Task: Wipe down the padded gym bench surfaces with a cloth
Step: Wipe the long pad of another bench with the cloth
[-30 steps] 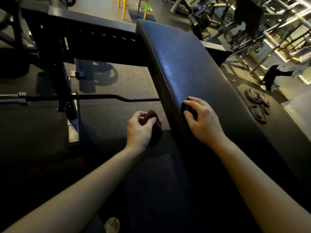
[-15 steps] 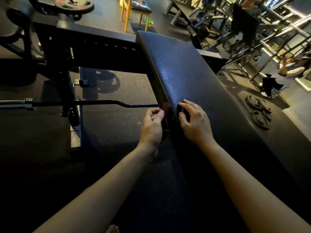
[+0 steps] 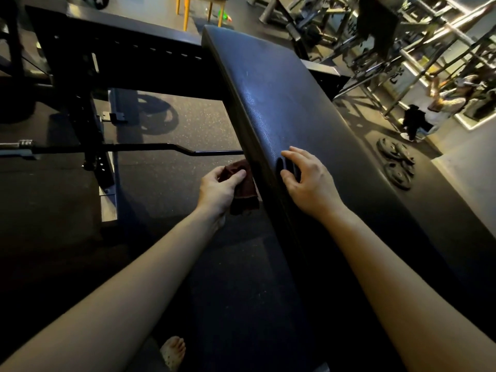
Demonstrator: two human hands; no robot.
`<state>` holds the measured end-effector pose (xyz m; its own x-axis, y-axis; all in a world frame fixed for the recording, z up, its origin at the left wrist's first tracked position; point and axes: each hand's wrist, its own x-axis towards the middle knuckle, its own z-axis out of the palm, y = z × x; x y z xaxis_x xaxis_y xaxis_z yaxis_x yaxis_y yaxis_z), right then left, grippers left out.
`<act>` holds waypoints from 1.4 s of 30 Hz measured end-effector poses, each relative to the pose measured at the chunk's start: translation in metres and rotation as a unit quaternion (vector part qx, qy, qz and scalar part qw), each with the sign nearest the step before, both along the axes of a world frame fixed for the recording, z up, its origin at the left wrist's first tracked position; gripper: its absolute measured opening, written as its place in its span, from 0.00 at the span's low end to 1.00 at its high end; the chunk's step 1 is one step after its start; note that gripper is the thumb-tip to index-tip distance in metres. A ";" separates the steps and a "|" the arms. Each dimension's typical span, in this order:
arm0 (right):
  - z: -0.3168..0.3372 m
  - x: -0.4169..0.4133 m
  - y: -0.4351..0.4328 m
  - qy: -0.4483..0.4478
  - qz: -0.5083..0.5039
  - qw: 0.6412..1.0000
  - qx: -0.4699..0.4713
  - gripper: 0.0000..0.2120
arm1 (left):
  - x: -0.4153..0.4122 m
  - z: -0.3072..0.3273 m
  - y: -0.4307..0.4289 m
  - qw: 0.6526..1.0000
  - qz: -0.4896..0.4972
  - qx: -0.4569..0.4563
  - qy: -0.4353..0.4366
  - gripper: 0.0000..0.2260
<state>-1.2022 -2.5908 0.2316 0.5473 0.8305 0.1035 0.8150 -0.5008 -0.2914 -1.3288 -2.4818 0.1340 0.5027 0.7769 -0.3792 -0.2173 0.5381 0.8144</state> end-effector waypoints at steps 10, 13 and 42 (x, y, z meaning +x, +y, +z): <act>-0.013 -0.010 -0.055 0.000 0.000 1.000 0.010 0.21 | -0.014 0.008 -0.073 0.991 -0.039 0.129 0.018 0.07; -0.014 -0.013 -0.053 -0.008 -0.010 1.000 0.013 0.20 | -0.048 0.005 -0.136 0.977 -0.114 0.182 0.007 0.07; -0.017 -0.064 -0.187 -0.017 -0.104 0.994 0.043 0.22 | -0.026 0.009 -0.094 0.975 -0.026 0.186 0.118 0.07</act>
<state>-1.2663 -2.7782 0.2144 0.7006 0.6873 0.1915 0.7072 -0.6332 -0.3146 -1.3547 -2.5755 0.1432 0.4782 0.8584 -0.1860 0.0203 0.2009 0.9794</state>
